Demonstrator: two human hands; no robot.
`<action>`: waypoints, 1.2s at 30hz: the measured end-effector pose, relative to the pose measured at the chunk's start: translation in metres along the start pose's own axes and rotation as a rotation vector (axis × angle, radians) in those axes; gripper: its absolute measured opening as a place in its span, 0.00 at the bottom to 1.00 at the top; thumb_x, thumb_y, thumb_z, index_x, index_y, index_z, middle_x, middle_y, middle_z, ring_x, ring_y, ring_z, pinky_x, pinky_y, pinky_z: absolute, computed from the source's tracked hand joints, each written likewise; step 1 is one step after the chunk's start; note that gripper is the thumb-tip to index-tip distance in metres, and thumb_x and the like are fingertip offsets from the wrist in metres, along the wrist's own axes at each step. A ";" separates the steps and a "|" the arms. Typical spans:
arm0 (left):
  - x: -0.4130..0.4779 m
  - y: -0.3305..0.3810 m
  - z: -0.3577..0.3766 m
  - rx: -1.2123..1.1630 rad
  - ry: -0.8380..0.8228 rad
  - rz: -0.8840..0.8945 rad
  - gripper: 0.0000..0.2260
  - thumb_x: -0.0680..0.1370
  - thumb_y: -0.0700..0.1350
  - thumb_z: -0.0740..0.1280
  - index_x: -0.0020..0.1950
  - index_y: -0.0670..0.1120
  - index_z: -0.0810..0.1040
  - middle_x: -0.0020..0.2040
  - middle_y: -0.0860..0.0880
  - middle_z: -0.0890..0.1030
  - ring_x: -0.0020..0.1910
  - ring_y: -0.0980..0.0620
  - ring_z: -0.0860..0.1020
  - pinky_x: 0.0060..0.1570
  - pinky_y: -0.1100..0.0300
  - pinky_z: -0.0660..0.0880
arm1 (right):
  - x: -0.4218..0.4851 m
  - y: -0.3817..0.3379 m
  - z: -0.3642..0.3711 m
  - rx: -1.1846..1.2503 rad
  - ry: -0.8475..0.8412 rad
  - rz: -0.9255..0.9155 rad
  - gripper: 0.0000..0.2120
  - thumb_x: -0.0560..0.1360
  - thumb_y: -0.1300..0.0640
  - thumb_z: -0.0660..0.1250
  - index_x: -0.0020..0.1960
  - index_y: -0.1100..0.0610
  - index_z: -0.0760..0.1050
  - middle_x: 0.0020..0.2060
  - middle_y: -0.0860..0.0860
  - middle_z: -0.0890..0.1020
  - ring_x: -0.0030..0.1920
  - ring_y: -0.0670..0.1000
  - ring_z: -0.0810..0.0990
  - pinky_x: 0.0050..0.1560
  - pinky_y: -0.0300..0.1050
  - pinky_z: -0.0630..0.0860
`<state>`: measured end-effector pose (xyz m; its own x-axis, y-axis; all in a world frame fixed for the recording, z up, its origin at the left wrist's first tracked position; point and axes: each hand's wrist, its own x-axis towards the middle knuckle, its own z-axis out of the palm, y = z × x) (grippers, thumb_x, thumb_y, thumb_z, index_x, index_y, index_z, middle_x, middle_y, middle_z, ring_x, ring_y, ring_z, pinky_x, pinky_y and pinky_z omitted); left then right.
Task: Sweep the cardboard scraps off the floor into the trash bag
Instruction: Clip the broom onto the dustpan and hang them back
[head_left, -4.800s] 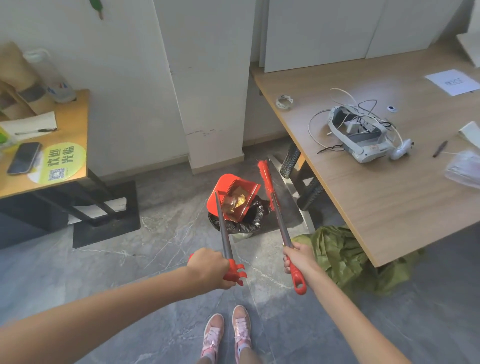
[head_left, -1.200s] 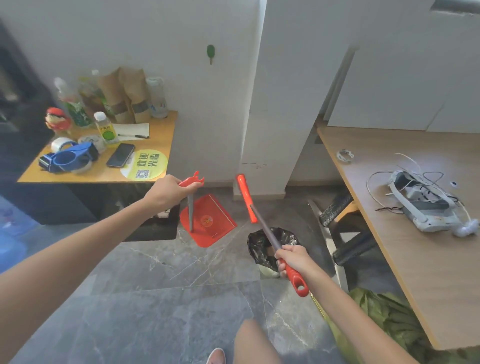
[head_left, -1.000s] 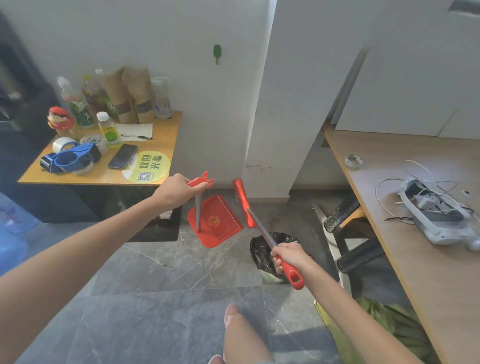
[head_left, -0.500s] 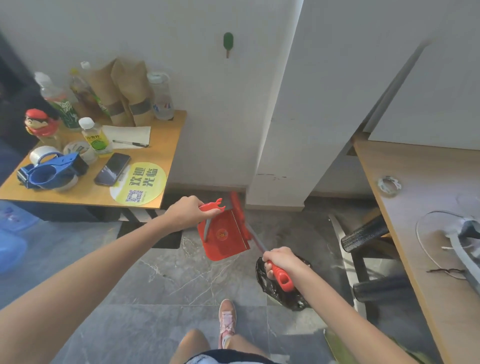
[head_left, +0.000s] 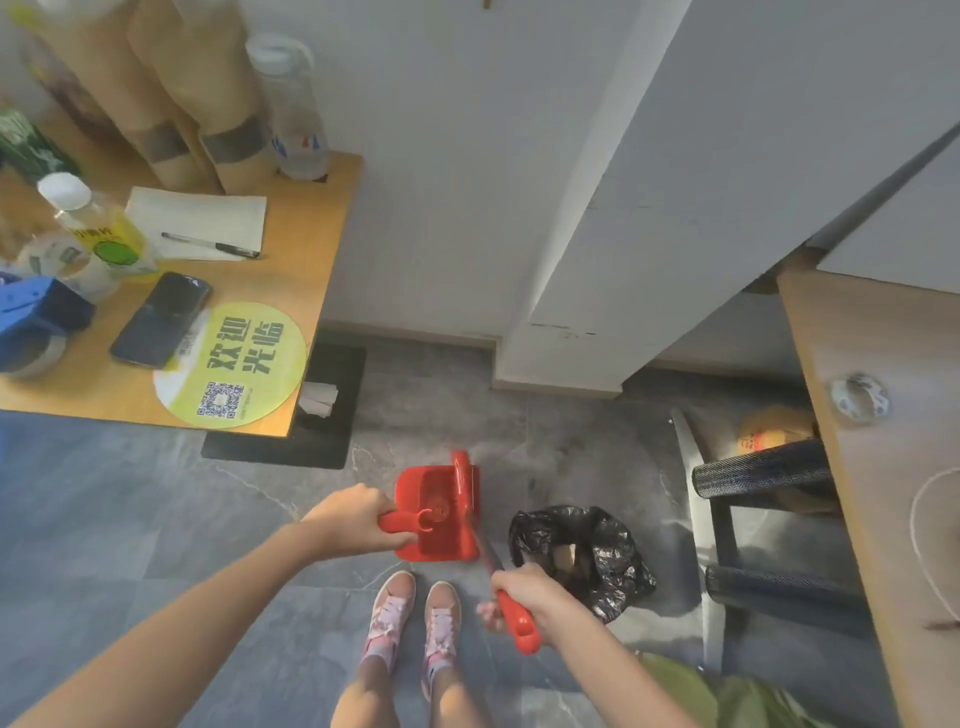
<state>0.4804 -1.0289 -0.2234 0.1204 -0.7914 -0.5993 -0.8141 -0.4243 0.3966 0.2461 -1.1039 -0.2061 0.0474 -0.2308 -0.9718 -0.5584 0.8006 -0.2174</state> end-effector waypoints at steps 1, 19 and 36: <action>0.004 -0.004 0.007 0.009 -0.006 -0.023 0.26 0.68 0.69 0.62 0.30 0.45 0.71 0.26 0.52 0.72 0.26 0.54 0.71 0.28 0.60 0.65 | 0.009 -0.001 0.003 -0.062 0.008 0.016 0.07 0.74 0.73 0.55 0.46 0.63 0.63 0.27 0.58 0.69 0.16 0.49 0.69 0.19 0.39 0.71; 0.025 0.000 0.022 0.176 0.057 0.063 0.12 0.74 0.53 0.61 0.52 0.48 0.75 0.49 0.45 0.80 0.48 0.42 0.79 0.44 0.52 0.74 | 0.006 -0.015 -0.007 -0.963 0.150 -0.748 0.06 0.72 0.47 0.65 0.41 0.49 0.73 0.31 0.45 0.77 0.32 0.43 0.76 0.39 0.42 0.73; 0.009 0.019 0.039 0.213 0.077 0.088 0.12 0.78 0.47 0.61 0.58 0.44 0.67 0.48 0.44 0.82 0.47 0.40 0.81 0.36 0.56 0.66 | -0.023 -0.029 0.067 -0.902 0.308 -0.920 0.10 0.66 0.47 0.56 0.45 0.50 0.63 0.29 0.50 0.76 0.34 0.56 0.74 0.35 0.48 0.69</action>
<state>0.4437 -1.0274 -0.2479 0.0804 -0.8557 -0.5112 -0.9237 -0.2567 0.2845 0.3163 -1.0848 -0.1834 0.5806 -0.6992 -0.4172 -0.7807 -0.3326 -0.5291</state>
